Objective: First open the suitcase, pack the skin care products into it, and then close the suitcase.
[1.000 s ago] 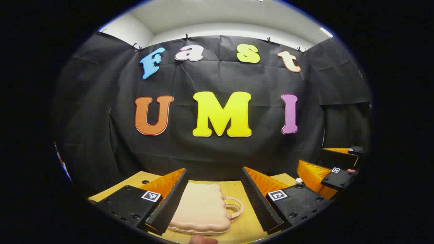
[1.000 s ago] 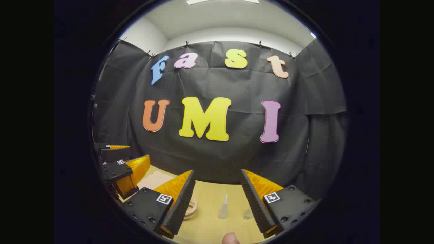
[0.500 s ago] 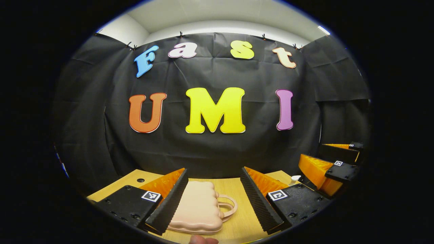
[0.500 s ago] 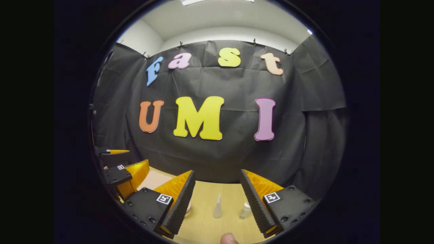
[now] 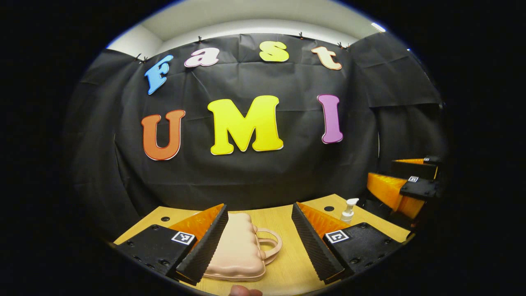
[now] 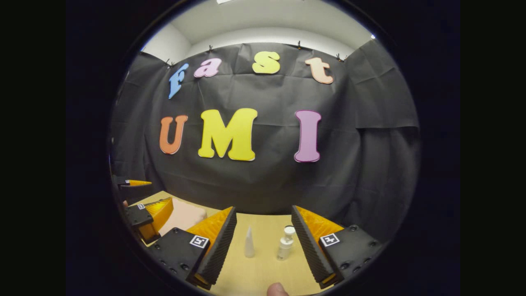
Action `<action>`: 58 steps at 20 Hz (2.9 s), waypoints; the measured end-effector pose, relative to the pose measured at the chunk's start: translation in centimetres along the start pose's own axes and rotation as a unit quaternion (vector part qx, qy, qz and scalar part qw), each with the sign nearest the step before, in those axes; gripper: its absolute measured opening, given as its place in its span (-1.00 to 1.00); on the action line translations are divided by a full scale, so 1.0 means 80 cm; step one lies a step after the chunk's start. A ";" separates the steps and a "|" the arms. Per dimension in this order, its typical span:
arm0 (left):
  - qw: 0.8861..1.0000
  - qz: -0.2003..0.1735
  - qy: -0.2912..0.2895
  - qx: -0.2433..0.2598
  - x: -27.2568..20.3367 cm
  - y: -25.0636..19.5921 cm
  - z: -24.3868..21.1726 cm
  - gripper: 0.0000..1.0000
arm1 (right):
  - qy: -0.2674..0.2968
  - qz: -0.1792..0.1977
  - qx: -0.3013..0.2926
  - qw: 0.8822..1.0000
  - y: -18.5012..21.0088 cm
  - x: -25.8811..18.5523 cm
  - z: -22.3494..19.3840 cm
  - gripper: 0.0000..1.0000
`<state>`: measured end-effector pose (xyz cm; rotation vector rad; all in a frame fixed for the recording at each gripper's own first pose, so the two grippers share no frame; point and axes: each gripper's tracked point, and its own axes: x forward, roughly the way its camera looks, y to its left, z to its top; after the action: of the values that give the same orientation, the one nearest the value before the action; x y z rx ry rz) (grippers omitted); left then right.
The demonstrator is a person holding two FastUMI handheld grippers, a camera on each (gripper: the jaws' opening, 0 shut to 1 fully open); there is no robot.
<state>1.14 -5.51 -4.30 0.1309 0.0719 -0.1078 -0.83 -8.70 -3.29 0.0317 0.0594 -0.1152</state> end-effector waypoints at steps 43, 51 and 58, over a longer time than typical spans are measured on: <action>0.886 -0.126 0.322 0.309 0.142 -0.065 -0.272 -0.64 | 0.086 -0.075 0.001 0.993 -0.122 -0.040 -0.093 0.59; 0.962 -0.101 0.192 0.164 0.109 -0.028 -0.135 -0.80 | 0.054 -0.067 -0.002 0.996 -0.094 -0.038 -0.052 0.59; 0.997 0.052 0.064 -0.004 0.064 0.246 -0.002 -0.90 | 0.010 -0.025 -0.028 0.999 -0.022 -0.014 0.016 0.59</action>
<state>8.38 13.40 -2.34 0.1322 0.1926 0.0056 -2.11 -10.34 -2.00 -0.0242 0.0831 -0.1630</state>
